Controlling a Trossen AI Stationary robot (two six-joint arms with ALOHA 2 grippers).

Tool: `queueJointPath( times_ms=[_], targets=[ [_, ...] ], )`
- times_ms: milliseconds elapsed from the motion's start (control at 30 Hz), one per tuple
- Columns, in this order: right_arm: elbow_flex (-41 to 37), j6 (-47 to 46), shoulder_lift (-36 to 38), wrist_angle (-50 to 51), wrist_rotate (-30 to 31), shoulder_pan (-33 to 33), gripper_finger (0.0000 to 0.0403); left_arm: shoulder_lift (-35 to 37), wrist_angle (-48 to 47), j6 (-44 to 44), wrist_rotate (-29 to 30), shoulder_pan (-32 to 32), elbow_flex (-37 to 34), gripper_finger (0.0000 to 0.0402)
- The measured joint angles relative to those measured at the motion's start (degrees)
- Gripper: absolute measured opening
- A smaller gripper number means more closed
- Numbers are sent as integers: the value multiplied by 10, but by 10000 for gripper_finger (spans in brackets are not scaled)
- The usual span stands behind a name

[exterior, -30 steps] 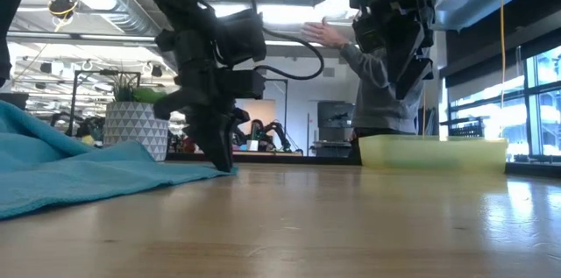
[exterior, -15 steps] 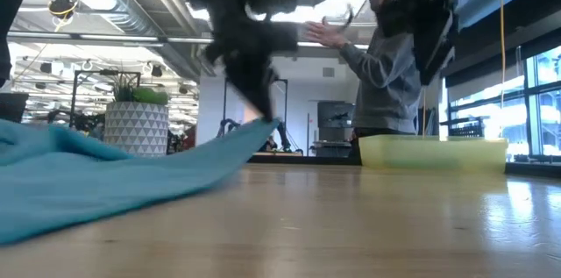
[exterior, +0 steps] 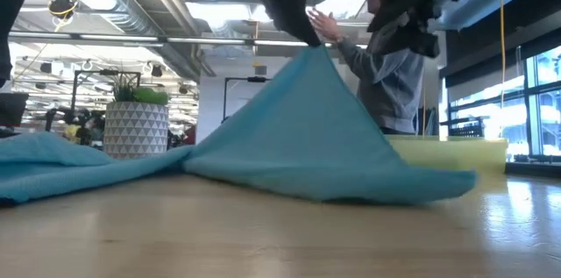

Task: Fold microfiber towels
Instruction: Fold the right blue microfiber towel

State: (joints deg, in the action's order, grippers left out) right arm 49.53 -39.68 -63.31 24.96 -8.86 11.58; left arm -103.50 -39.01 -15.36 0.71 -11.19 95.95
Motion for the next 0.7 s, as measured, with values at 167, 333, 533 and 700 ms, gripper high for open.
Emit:
queueJointPath(
  times_ms=[167,333,533,700],
  targets=[
    [-39,-16,0,-101,6,-7,216,0,-32,1,17,-9,47,0],
    [-40,73,0,-101,49,-6,216,0,-59,2,18,-7,89,0],
    [-41,176,0,-180,82,-6,216,1,-79,2,41,13,128,0],
    [-40,215,1,-236,121,-6,216,2,-85,6,62,29,149,0]
  ],
)
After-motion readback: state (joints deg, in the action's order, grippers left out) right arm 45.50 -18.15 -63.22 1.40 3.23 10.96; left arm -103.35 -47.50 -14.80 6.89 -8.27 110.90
